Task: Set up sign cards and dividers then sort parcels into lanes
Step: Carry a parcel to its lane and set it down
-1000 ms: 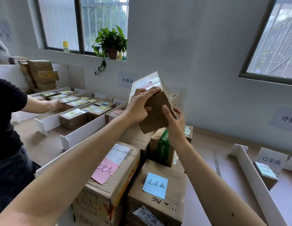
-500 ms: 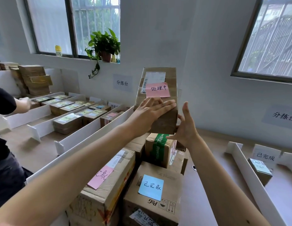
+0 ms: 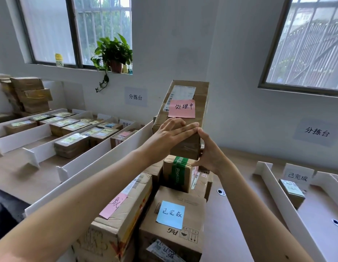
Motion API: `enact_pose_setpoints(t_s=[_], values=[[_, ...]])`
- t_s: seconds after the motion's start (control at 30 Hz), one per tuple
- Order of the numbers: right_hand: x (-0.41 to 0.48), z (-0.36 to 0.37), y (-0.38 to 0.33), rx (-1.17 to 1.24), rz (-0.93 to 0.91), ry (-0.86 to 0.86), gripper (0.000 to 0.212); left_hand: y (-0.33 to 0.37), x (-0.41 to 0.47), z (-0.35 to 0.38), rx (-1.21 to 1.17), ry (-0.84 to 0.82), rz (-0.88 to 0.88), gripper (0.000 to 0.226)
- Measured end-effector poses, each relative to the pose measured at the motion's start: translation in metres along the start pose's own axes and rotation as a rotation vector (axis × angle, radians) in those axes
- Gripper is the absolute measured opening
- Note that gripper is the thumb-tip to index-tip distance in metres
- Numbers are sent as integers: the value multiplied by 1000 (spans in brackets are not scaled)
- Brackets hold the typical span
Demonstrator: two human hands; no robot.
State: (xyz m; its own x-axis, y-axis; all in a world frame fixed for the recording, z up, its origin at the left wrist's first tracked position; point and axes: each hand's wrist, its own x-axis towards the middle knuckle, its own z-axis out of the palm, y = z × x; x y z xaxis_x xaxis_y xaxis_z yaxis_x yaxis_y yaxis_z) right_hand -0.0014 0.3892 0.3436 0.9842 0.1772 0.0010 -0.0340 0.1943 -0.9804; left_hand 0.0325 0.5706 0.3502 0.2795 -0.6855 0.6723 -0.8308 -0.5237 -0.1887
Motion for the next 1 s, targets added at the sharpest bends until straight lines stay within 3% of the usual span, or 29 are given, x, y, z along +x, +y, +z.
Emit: enact_pose_setpoints(t_s=[0.23, 0.33, 0.47, 0.53, 0.6, 0.73, 0.9, 1.0], values=[[-4, -8, 15, 95, -22, 42, 127, 8, -3, 4, -73, -2, 76, 74], [-6, -10, 19, 154, -79, 70, 121, 5, -5, 8, -15, 117, 95, 68], [-15, -18, 15, 188, -130, 67, 116, -5, -8, 7, -138, 330, -271, 77], [-20, -25, 14, 195, -125, 66, 114, -11, -9, 4, -330, 220, -444, 89], [-26, -30, 15, 212, -111, 84, 109, -13, -10, 6, -522, 71, -454, 93], [-45, -37, 15, 191, -63, 147, 106, 3, -2, 15, -977, 18, -503, 93], [-80, -51, 5, 3, -50, 345, 81, 31, 12, 37, -1035, 23, -469, 94], [-100, -65, -2, -121, -150, 404, 47, 52, 25, 45, -1059, 19, -434, 95]])
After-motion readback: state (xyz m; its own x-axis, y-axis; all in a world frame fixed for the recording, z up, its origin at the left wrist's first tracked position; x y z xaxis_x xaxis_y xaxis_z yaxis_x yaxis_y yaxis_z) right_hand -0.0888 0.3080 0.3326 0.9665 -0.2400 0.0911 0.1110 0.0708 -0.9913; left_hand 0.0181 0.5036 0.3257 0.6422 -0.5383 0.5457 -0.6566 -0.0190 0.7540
